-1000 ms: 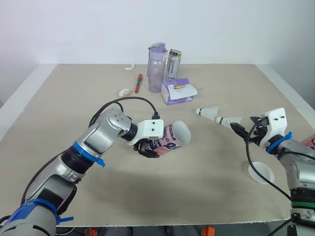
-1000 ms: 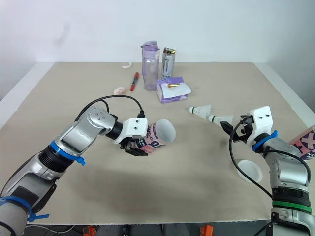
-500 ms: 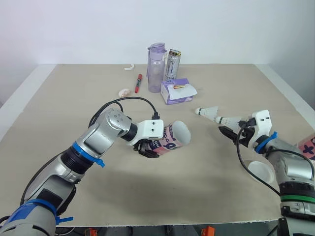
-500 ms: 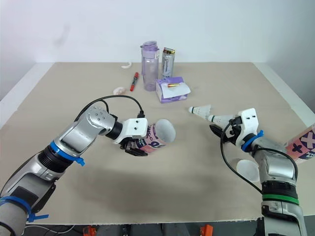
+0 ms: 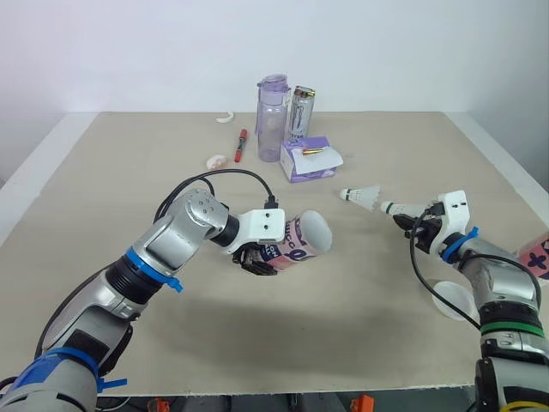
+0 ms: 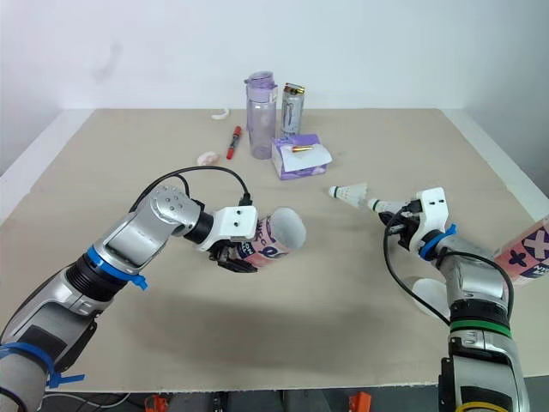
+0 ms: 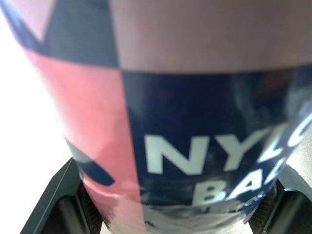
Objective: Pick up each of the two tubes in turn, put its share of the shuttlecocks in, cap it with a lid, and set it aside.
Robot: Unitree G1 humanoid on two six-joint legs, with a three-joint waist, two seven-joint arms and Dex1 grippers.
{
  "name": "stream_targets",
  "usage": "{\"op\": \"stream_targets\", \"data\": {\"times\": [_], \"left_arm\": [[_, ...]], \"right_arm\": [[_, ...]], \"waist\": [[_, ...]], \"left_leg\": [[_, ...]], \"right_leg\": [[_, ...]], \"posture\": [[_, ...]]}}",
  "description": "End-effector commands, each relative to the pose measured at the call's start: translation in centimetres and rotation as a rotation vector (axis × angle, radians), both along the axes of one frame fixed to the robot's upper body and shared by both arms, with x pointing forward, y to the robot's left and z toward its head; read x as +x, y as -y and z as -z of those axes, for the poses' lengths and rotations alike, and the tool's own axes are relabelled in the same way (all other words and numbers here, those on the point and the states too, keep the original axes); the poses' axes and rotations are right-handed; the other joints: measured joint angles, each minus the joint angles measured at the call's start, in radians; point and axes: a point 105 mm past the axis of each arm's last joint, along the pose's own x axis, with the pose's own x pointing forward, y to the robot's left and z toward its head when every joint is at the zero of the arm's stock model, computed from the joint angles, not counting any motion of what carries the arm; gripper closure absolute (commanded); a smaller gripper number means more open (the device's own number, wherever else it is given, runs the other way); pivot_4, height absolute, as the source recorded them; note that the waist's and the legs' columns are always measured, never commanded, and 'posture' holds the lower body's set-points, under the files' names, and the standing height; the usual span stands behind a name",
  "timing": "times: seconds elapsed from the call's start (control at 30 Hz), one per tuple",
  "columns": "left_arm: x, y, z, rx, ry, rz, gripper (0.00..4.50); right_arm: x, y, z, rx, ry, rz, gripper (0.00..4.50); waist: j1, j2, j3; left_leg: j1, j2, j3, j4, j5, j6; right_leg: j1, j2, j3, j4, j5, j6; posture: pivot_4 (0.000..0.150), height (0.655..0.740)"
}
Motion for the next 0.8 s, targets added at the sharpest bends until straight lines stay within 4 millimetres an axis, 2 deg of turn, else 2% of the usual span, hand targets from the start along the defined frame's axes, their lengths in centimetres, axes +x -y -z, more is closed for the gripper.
{"op": "stream_targets", "data": {"times": [0.03,0.13,0.17,0.23,0.3,0.4,0.47,0.57,0.8], "left_arm": [[0.7,-0.9,0.5,0.03,0.021,-0.047,1.2],[0.7,-0.8,0.5,0.03,0.021,-0.044,1.2],[0.7,-0.8,0.5,0.03,0.021,-0.044,1.2],[0.8,-0.8,0.5,0.03,0.021,-0.043,1.2],[0.8,-0.9,0.6,0.029,0.019,-0.042,1.2],[0.8,-0.8,0.8,0.029,0.013,-0.039,1.2],[0.7,-0.8,0.9,0.028,0.003,-0.038,1.2],[0.7,-0.6,0.9,0.02,0.0,-0.039,1.2],[0.8,-0.1,0.5,-0.001,-0.016,-0.04,1.2]], "right_arm": [[-0.3,0.3,-2.6,-0.059,0.104,-0.024,4.41],[-2.0,-0.8,-6.5,-0.207,0.264,-0.139,4.41],[-2.5,-1.2,-7.2,-0.248,0.297,-0.17,4.41],[-4.0,-2.8,-9.5,-0.389,0.386,-0.292,4.41],[-6.2,-5.2,-12.1,-0.525,0.479,-0.472,4.41],[-9.1,-8.9,-14.9,-0.658,0.555,-0.708,4.41],[-10.7,-11.0,-15.4,-0.781,0.558,-0.854,4.41],[-11.6,-12.4,-15.4,-0.832,0.56,-0.948,4.41],[-11.6,-14.0,-13.9,-0.982,0.551,-1.09,4.41]], "waist": [[0.0,0.0,0.0],[0.001,0.001,0.0],[0.001,0.003,0.001],[0.001,0.004,0.001],[0.001,0.005,0.001],[0.0,0.004,0.001],[0.001,0.005,0.002],[0.001,0.005,0.002],[0.003,0.003,0.002]], "left_leg": [[0.0,0.0,0.0,0.0,0.0,0.0],[-0.001,0.0,0.0,-0.001,0.0,0.0],[-0.001,0.0,0.0,-0.001,0.0,0.0],[-0.001,-0.001,0.0,-0.001,0.0,0.0],[0.0,-0.001,0.0,-0.001,0.0,0.0],[0.002,-0.001,0.0,-0.001,0.0,0.0],[0.003,-0.001,0.0,0.0,0.0,0.0],[0.003,-0.001,0.0,0.0,0.0,0.001],[0.002,-0.002,0.001,0.0,0.0,0.001]], "right_leg": [[0.0,0.0,0.0,0.0,0.0,0.0],[0.0,0.0,0.0,0.0,0.0,0.001],[0.0,0.0,0.0,0.0,0.0,0.002],[0.0,0.0,0.001,0.0,0.0,0.003],[0.0,0.0,0.001,0.0,0.0,0.002],[0.001,0.0,0.001,0.0,0.0,0.002],[0.002,0.0,0.0,0.0,0.0,0.001],[0.002,0.0,0.001,0.0,-0.001,0.001],[0.001,-0.003,0.001,0.0,-0.001,0.0]], "posture": [[0.15,0.74],[0.15,0.74],[0.15,0.74],[0.15,0.74],[0.15,0.74],[0.15,0.74],[0.15,0.74],[0.15,0.74],[0.15,0.74]]}}
